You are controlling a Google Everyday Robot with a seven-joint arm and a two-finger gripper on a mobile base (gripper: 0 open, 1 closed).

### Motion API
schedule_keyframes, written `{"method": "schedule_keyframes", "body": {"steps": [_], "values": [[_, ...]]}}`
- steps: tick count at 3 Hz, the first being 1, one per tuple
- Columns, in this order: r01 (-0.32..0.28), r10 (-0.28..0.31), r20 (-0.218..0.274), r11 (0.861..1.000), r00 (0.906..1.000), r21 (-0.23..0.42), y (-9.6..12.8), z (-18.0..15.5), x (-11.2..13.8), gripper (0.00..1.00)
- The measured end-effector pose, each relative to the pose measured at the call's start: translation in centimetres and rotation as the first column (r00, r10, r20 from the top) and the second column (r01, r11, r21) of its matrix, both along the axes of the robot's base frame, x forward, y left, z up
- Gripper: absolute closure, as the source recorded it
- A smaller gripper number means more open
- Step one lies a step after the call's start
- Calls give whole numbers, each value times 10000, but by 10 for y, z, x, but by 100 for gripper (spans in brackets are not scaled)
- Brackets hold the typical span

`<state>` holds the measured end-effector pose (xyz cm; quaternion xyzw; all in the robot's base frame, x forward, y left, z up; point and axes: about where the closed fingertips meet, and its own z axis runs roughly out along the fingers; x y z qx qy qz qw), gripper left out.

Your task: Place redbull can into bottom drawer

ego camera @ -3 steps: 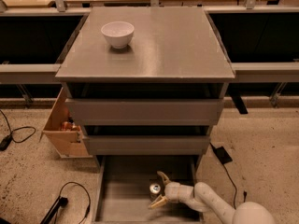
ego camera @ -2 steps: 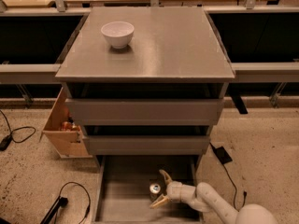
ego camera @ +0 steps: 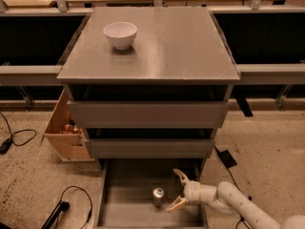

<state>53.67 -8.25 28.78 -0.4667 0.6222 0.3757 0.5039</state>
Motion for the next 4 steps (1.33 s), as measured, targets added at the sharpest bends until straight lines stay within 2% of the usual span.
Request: {"method": "schedule_keyframes", "body": {"steps": [1, 2, 3, 4], "values": [[-213, 171, -394, 9939, 9991, -1082, -25, 41, -20, 0], [-411, 122, -1031, 9584, 9946, -2824, -31, 95, -44, 0], [-859, 155, -1750, 9113, 9845, -4026, -17, 128, -70, 0], [-1080, -18, -2199, 8672, 9755, -4860, 9, 168, -98, 0]]}}
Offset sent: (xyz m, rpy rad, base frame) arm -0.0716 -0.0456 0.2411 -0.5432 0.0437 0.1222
